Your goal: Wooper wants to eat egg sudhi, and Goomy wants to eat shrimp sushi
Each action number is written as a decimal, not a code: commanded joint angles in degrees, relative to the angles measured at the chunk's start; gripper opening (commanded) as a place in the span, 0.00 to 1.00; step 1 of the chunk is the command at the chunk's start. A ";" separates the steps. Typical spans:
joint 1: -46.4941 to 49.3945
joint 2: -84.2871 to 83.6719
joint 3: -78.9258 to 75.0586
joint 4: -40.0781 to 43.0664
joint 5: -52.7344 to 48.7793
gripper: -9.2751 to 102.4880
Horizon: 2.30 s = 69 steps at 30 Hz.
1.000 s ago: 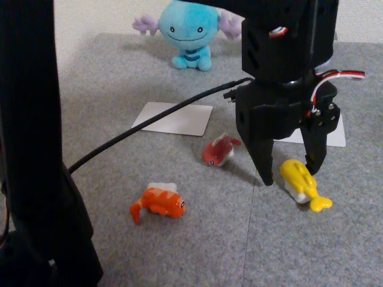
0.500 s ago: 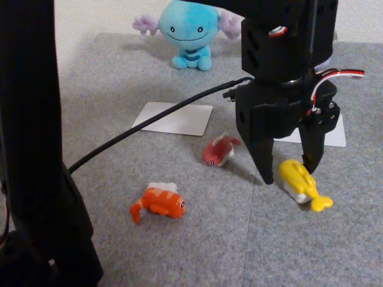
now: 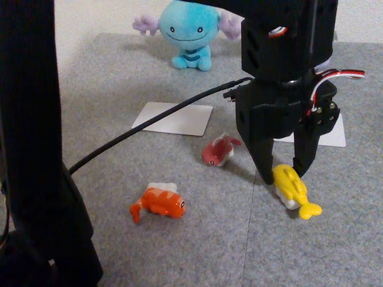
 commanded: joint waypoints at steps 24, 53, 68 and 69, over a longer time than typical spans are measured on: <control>2.20 1.32 -2.11 0.88 1.85 0.13; -17.75 19.60 -2.11 9.23 31.82 0.15; -19.42 19.69 -1.41 6.77 41.66 0.28; -20.39 19.86 -1.41 7.73 42.10 0.28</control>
